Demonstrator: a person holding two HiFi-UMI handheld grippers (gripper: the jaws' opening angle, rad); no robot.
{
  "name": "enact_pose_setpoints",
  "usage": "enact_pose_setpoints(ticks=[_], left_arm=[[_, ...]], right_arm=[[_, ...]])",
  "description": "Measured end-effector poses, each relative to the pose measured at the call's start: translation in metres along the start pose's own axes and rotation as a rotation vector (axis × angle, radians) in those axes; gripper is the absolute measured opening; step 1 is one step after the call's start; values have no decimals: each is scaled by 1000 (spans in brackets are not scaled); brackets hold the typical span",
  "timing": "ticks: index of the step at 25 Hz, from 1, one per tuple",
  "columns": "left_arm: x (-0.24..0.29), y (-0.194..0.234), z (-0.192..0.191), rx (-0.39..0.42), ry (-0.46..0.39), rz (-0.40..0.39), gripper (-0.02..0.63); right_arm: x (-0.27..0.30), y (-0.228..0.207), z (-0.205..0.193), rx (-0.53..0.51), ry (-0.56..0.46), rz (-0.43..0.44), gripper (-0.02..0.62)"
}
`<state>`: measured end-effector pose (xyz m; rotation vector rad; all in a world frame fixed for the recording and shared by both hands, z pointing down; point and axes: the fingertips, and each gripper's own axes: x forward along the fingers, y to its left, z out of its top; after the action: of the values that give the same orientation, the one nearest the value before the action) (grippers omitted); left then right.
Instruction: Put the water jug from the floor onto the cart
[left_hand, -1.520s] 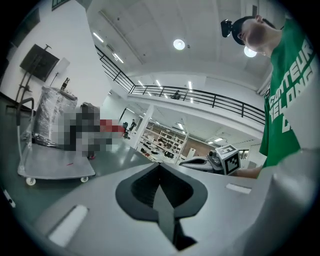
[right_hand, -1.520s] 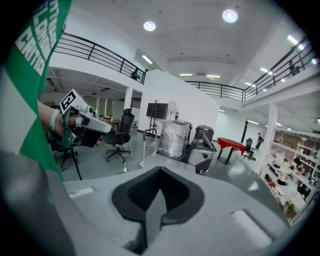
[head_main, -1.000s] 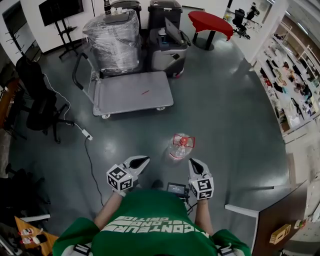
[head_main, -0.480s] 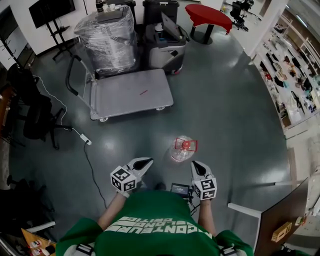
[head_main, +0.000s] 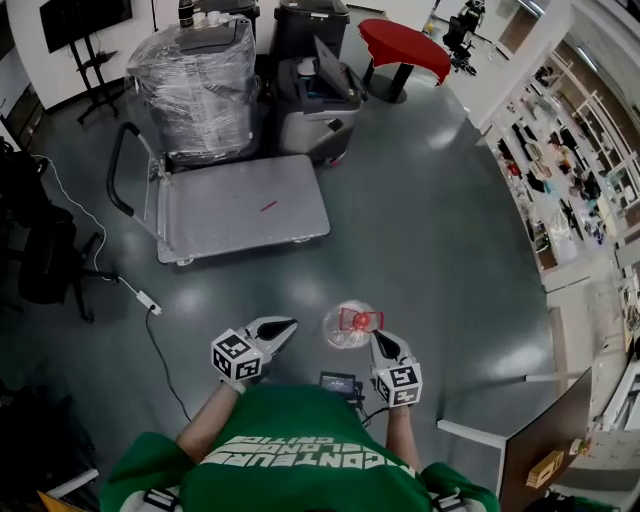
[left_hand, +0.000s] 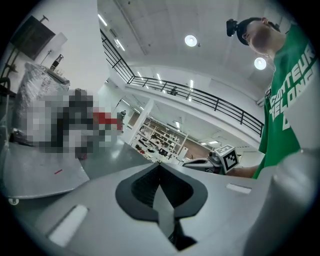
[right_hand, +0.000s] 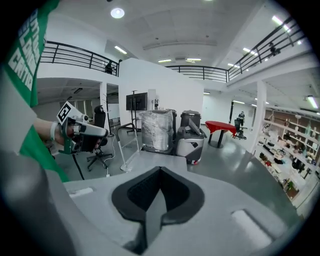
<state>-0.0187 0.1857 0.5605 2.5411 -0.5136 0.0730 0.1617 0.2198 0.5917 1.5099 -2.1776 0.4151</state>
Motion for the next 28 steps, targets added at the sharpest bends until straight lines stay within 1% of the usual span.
enact_pose_setpoints(ticks=[2,4,8,10,13,15,18,21,24,28], left_arm=[[-4,18,12,-5,-17,-6,9],[-9,35,22,-13,-39,-15,9],[-18,66,40,-55,-93,-43,9],[-18,76,44,-70,-103,-48,9],[-14,80,43,-85,-86,-56,9],[-11,74,41,-91,-77,-81,9],[-6,69,36,-88,-61,-110,9],[-7,66,32,-79,-37,-118,9],[4,72,36,-57,-11,-133,9],[26,77,24,-48,36,-143,9]], right_arm=[[14,4,17,-22,-6,0,-6],[26,3,24,-39,0,-19,-6],[42,-6,24,-1,23,-89,-6],[47,-11,25,12,29,-112,-6],[51,-15,27,28,24,-126,-6],[54,-18,22,38,25,-129,-6],[64,-25,9,60,26,-135,-6],[73,-28,-6,114,27,-126,-6],[90,-40,-11,126,25,-127,-6],[109,-61,-38,150,39,-139,-6]])
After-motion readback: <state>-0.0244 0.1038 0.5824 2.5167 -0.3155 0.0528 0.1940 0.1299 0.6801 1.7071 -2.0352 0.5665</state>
